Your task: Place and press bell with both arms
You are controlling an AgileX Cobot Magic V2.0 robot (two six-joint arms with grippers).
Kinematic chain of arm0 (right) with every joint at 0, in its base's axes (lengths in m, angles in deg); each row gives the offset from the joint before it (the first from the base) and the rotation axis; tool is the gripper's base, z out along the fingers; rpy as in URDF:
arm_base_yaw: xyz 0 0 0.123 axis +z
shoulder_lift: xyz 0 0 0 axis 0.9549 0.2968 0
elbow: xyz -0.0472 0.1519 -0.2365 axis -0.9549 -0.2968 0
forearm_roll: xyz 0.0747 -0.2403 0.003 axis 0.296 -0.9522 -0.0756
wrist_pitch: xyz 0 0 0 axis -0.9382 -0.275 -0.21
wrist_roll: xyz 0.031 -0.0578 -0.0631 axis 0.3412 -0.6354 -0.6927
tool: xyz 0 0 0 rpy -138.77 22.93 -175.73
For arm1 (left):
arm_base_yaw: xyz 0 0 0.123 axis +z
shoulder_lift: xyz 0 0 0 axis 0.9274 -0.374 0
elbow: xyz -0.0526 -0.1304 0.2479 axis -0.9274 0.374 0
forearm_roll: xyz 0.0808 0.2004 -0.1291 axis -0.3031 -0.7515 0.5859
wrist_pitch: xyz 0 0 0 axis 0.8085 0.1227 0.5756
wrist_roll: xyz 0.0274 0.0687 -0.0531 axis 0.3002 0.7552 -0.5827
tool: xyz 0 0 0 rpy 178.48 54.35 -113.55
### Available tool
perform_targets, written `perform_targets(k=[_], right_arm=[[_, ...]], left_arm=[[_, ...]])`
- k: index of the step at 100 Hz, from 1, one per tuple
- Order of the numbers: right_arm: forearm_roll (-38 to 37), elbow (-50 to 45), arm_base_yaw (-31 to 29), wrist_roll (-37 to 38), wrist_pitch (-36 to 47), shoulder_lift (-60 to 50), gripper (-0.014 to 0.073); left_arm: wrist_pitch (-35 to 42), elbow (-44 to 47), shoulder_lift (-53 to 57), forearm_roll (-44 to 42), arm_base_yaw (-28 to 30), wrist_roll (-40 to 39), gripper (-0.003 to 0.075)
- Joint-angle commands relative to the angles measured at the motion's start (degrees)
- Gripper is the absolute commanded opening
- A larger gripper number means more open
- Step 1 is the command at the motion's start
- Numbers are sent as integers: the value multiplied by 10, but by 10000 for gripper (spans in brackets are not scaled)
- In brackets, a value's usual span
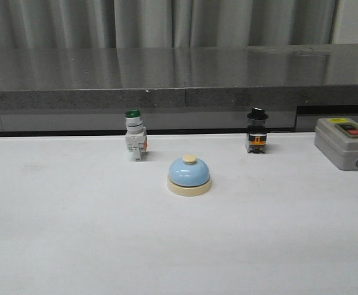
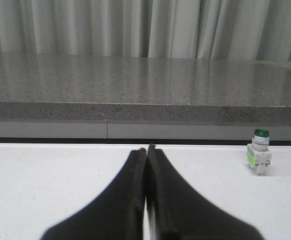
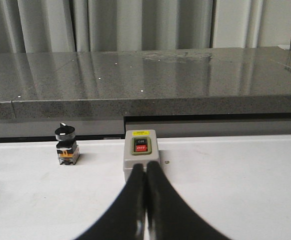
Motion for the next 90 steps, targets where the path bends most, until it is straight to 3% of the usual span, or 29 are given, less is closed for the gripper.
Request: perform_targets(k=[1, 20, 40, 90], right_arm=[[-6, 9, -2, -2, 46, -7, -60], [-6, 24, -2, -2, 37, -6, -60], [-6, 110, -2, -2, -14, 23, -60], [-32, 286, 3, -2, -69, 342, -60]], left_arm=[[45, 22, 17, 3, 1, -5, -20], [45, 22, 17, 3, 1, -5, -20], [45, 22, 17, 3, 1, -5, -20], [45, 22, 17, 3, 1, -5, -20]])
